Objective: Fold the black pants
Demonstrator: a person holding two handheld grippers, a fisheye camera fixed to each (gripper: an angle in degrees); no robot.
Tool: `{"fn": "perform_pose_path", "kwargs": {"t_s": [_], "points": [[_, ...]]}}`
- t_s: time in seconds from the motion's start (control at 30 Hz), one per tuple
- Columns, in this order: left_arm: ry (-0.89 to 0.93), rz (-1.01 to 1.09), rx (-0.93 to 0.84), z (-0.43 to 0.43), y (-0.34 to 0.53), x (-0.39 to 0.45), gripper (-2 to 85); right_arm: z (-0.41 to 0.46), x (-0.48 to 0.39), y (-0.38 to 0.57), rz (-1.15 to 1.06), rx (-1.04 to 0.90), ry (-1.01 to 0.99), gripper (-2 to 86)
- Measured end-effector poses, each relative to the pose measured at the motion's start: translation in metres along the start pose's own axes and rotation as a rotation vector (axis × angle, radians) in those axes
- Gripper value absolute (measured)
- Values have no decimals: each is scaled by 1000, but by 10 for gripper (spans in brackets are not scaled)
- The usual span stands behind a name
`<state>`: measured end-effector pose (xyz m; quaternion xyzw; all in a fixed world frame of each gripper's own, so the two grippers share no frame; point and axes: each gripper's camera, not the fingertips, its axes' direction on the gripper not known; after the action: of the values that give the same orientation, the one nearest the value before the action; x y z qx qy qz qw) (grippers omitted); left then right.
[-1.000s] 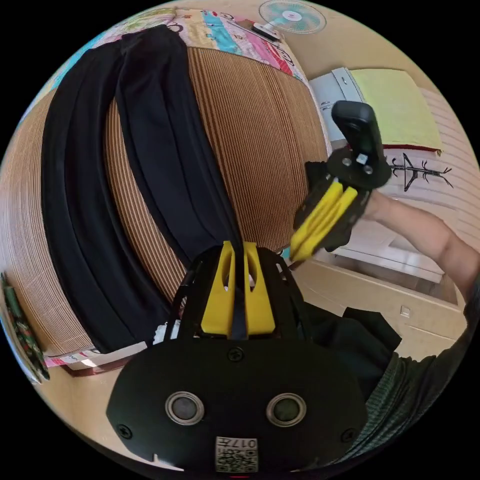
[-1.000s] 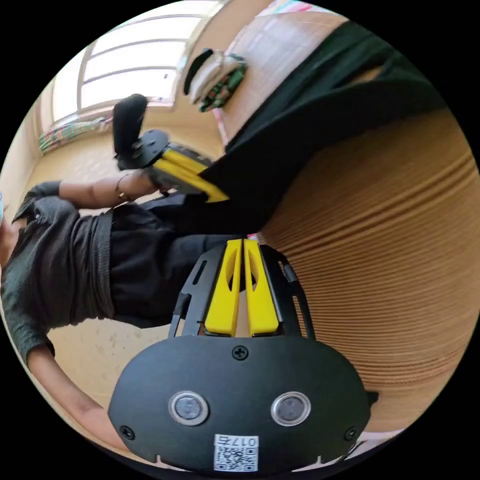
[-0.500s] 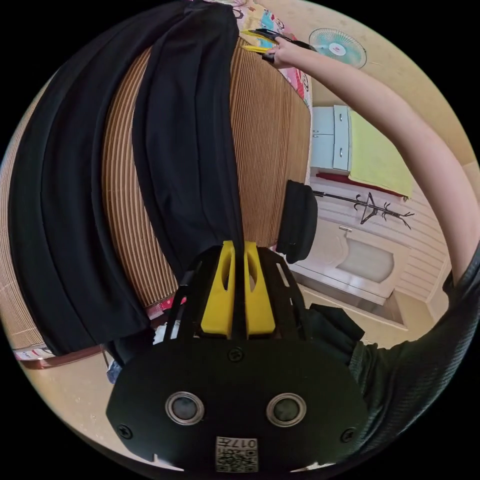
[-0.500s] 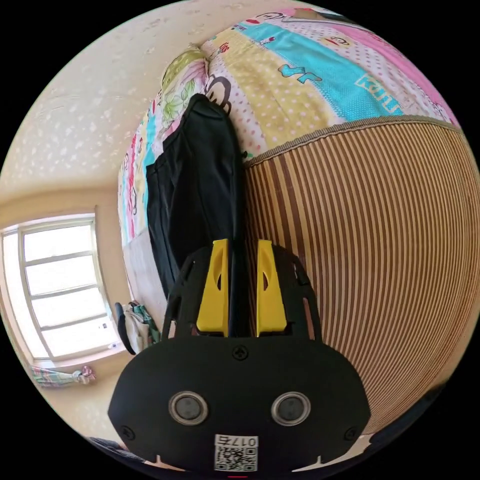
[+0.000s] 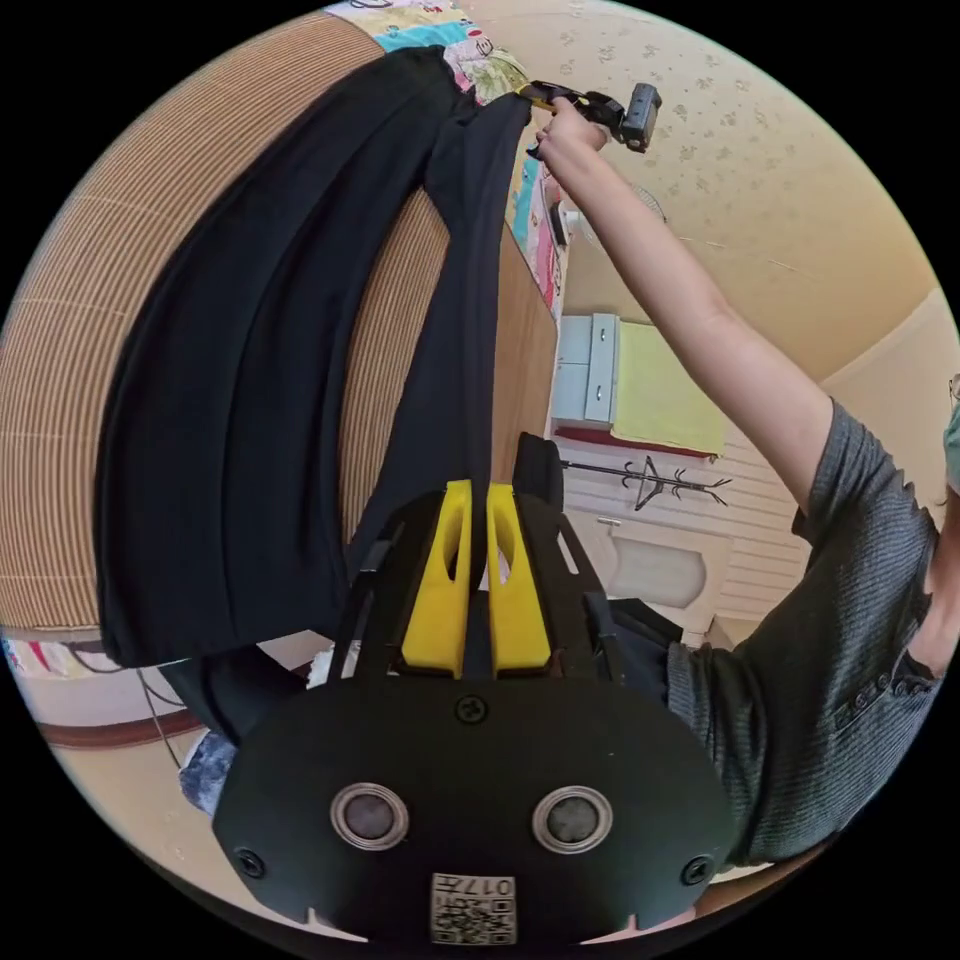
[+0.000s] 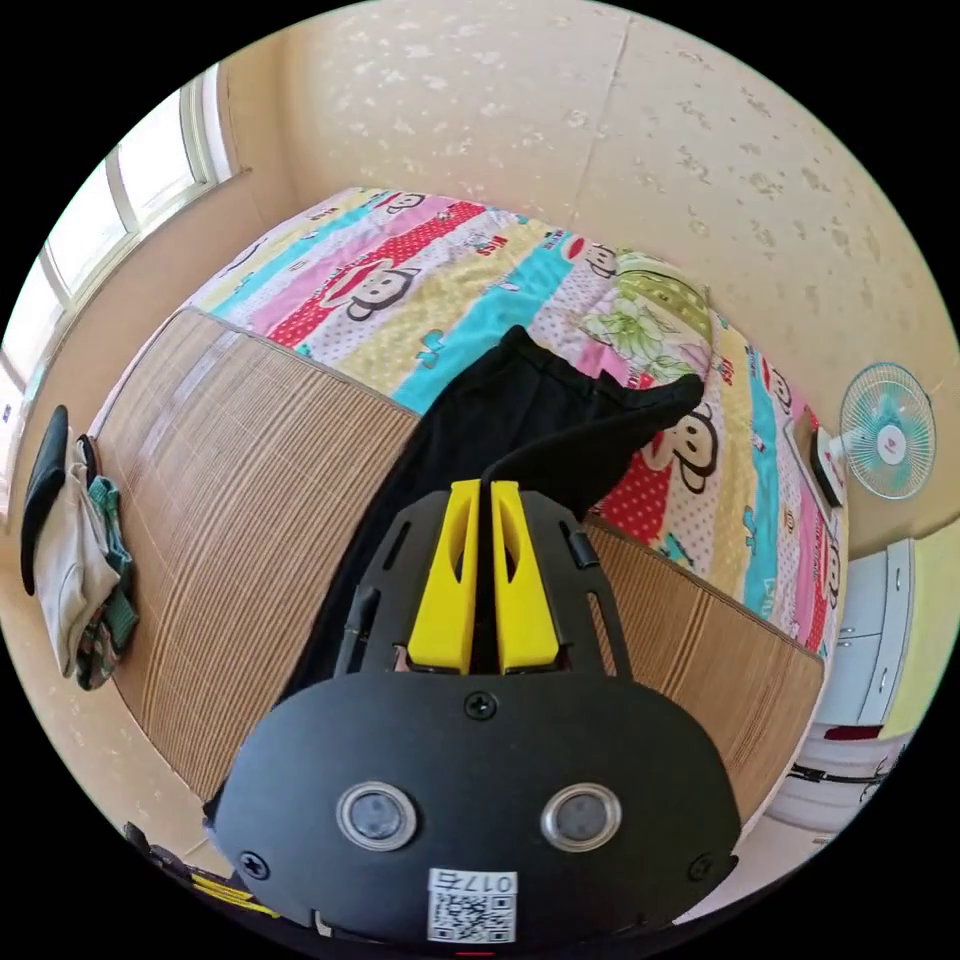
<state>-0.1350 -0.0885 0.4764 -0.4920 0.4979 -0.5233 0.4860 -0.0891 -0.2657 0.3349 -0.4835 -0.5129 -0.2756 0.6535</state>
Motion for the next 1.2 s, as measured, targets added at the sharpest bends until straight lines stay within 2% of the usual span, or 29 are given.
{"fn": "perform_pose_path", "kwargs": {"t_s": [0.13, 0.2, 0.27, 0.33, 0.47, 0.6, 0.67, 0.73, 0.8, 0.9, 1.07, 1.2], "points": [[-168, -99, 11, -24, 11, -38, -1, 34, -2, 14, 108, -31, -286, 44], [-215, -124, 22, -35, 13, -53, 0, 37, 15, 56, 133, 15, -615, 60], [-238, -149, -8, -43, 13, -69, 1, 33, 26, 104, 123, 47, -731, 66], [-237, -143, -41, -50, 11, -78, 1, 34, 31, 162, 129, -33, -716, 68], [-255, -86, -128, -51, 3, -73, 2, 42, 25, 318, 221, -332, -568, 97], [-334, 2, -273, -40, -6, -54, 4, 38, -3, 446, 407, -474, -648, 102], [-347, 35, -312, -36, -9, -45, 3, 37, -21, 478, 459, -485, -698, 83], [-386, 74, -367, -33, -14, -34, 2, 31, -27, 496, 556, -459, -690, 40], [-406, 77, -420, -33, -17, -29, 1, 12, -17, 503, 644, -365, -799, 27], [-302, 95, -479, -48, -18, -15, -1, -24, -13, 497, 597, -298, -844, 17], [-142, 303, -469, -93, 5, 31, -1, -80, -29, 493, 494, -238, -795, 13], [-108, 229, -398, -103, 27, 9, -1, -50, -35, 506, 538, -294, -745, 16]]}}
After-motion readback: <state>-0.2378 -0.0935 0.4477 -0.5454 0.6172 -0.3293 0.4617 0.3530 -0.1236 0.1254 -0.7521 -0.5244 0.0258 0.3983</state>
